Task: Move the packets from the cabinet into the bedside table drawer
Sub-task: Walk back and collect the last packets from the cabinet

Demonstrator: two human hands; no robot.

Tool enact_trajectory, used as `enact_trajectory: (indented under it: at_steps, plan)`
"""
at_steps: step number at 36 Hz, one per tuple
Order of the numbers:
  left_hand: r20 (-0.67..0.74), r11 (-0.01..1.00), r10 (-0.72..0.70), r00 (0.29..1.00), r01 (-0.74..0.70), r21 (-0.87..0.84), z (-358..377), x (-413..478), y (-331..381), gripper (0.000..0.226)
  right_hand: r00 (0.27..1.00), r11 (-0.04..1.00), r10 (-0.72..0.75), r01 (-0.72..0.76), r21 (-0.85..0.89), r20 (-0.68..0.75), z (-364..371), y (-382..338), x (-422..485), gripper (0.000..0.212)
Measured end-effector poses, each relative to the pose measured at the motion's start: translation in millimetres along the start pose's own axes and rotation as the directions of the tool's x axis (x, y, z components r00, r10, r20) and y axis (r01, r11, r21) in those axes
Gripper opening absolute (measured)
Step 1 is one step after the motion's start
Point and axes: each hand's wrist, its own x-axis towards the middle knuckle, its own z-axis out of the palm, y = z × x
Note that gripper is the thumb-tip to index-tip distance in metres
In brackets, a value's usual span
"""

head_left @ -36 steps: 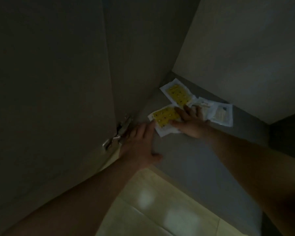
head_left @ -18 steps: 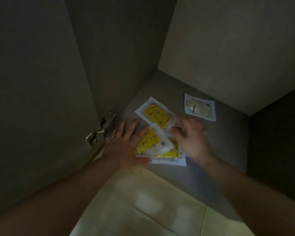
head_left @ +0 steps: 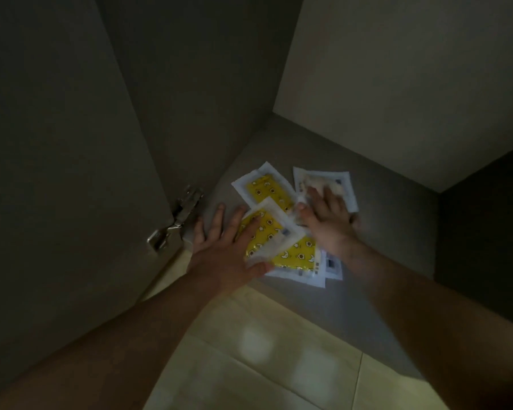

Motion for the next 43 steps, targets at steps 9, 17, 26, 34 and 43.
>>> enact_trajectory:
  at_steps: [9,17,26,34,43]
  plan:
    - [-0.061,0.985,0.160,0.985,-0.156,0.067,14,-9,-13,0.126,0.995,0.993,-0.093,0.091,-0.071,-0.028,39,-12,-54,0.063]
    - [-0.357,0.978,0.208,0.911,-0.183,0.103,26,-28,-13,0.089,0.981,0.986,-0.169,0.167,-0.030,-0.093,53,-6,-81,0.091]
    - [-0.268,0.888,0.437,0.859,-0.364,0.281,45,-47,14,0.113,0.989,0.963,0.113,-0.084,0.257,-0.097,13,-14,-36,0.054]
    - [-0.301,0.939,0.309,0.902,-0.240,0.245,33,-29,17,0.110,0.999,0.994,-0.053,0.054,0.099,-0.007,29,-9,-53,0.046]
    - [-0.393,0.959,0.271,0.879,-0.210,0.193,37,-41,15,0.082,0.989,0.620,-0.073,0.146,0.771,-0.129,57,-20,-85,0.041]
